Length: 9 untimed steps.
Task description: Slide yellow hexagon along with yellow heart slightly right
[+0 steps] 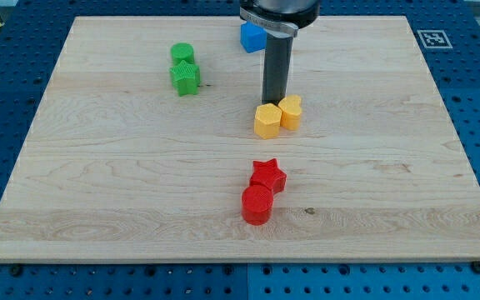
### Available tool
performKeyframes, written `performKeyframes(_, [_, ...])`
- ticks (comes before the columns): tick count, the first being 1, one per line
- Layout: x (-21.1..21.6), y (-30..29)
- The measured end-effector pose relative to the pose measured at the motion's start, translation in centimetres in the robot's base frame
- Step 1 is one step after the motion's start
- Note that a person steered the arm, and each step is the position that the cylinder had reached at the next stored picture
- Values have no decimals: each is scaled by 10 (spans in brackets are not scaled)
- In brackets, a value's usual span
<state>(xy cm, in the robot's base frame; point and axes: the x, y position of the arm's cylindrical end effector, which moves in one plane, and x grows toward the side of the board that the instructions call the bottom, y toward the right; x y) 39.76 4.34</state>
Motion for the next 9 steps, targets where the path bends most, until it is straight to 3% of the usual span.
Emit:
performKeyframes(4, [33, -79])
performKeyframes(7, [42, 2])
performKeyframes(9, [42, 8])
